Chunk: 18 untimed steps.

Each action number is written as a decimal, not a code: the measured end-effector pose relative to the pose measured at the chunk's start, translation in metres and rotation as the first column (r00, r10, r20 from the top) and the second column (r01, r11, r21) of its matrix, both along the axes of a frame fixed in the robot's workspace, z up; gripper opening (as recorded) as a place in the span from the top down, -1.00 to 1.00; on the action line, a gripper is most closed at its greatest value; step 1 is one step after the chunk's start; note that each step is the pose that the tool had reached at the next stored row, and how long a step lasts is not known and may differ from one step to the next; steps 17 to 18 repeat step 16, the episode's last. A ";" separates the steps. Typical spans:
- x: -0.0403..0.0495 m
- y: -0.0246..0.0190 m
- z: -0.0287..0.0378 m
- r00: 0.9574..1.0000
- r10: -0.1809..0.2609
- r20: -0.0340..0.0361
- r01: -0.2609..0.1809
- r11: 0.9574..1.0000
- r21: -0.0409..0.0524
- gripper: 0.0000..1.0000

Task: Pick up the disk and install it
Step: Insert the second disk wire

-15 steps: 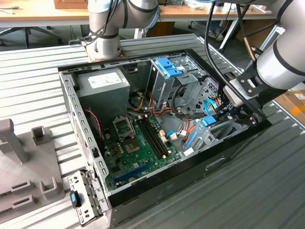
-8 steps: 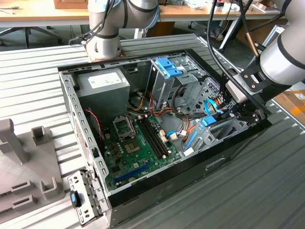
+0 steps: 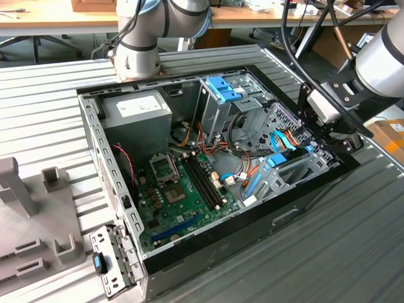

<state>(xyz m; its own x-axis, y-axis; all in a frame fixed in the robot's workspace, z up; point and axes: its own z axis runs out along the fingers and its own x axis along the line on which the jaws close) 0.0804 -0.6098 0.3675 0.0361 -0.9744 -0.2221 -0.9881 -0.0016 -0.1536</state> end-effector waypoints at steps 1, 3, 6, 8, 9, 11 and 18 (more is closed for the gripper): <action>-0.0011 0.0008 0.0018 1.000 0.000 0.001 0.000 1.000 -0.001 0.40; -0.0019 0.0025 0.0083 1.000 -0.001 0.005 0.001 1.000 -0.003 0.40; -0.0027 0.0039 0.0133 1.000 -0.003 0.007 0.003 1.000 -0.003 0.40; -0.0037 0.0049 0.0178 1.000 -0.005 0.009 0.005 1.000 -0.003 0.40; -0.0041 0.0052 0.0192 1.000 -0.005 0.009 0.005 1.000 -0.003 0.40; -0.0045 0.0054 0.0216 1.000 -0.005 0.010 0.005 1.000 -0.003 0.40; -0.0045 0.0054 0.0218 1.000 -0.005 0.011 0.005 1.000 -0.003 0.40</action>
